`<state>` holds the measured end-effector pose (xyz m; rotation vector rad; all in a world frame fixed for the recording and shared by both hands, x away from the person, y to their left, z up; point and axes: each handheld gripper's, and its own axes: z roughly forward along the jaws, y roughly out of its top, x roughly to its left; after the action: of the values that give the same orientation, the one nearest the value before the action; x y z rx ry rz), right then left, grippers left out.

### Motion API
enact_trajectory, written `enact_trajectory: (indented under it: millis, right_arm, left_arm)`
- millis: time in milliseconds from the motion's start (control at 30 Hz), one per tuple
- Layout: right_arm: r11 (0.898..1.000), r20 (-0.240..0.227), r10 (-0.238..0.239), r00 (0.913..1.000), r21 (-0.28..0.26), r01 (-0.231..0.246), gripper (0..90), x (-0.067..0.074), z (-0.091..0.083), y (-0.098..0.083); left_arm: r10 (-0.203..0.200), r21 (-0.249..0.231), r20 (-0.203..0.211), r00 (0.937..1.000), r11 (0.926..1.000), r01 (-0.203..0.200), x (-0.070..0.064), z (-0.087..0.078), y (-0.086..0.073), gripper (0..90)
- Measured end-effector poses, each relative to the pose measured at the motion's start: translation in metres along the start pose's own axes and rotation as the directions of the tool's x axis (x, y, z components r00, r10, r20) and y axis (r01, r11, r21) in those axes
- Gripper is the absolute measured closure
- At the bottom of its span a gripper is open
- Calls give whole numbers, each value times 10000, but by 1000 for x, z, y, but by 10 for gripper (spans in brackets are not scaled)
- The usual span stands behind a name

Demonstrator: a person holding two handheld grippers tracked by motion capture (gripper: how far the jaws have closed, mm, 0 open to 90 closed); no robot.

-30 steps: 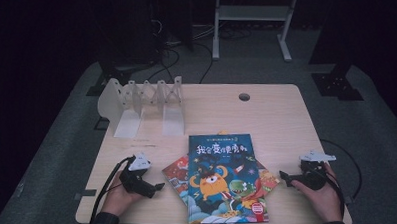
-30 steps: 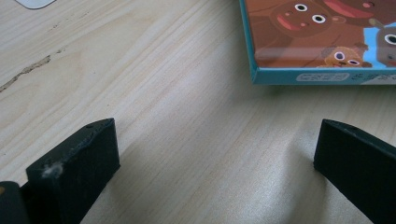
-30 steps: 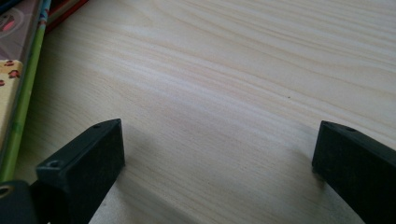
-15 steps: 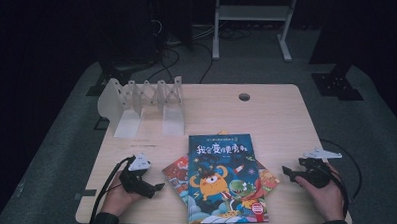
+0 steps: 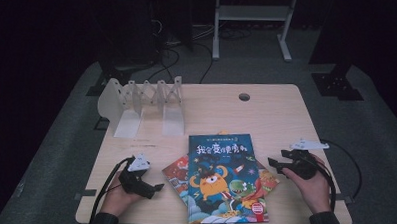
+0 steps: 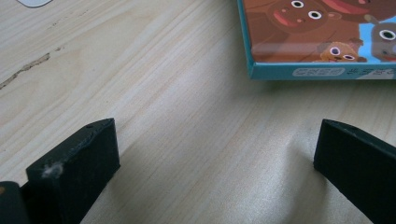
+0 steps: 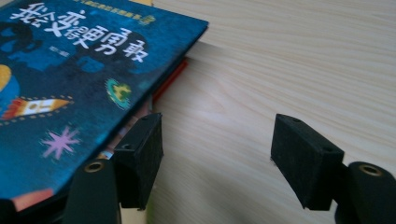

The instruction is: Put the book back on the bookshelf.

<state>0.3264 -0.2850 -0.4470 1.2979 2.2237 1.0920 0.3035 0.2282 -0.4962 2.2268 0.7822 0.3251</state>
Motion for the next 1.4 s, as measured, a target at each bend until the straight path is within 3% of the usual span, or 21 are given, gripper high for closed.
enact_trajectory:
  millis: [400, 533, 900, 1067, 1400]
  right_arm:
    - [9999, -907, -101, 9958, -123, 90, 342, 25, 12, 15]
    - [9998, -1177, -171, 9929, 74, 181, 337, 35, 21, 18]
    - [9982, -1589, -370, 9866, 404, 440, 347, 50, 35, 17]
    - [9973, -1477, -499, 9878, 451, 571, 330, 53, 37, 19]
    - [9955, -1943, -785, 9778, 361, 871, 334, 59, 49, 26]
  left_arm:
    - [-1, -2, 0, 10000, 10000, 1, 0, 0, 0, 0]
    - [-5, -2, 0, 10000, 10000, 5, 0, 0, 0, 0]
    - [0, 1, 1, 10000, 10000, 0, 0, 0, 0, 0]
    - [2, 2, 0, 10000, 10000, -2, 0, 0, 0, 0]
    - [2, 1, 0, 10000, 10000, -2, 0, 0, 0, 0]
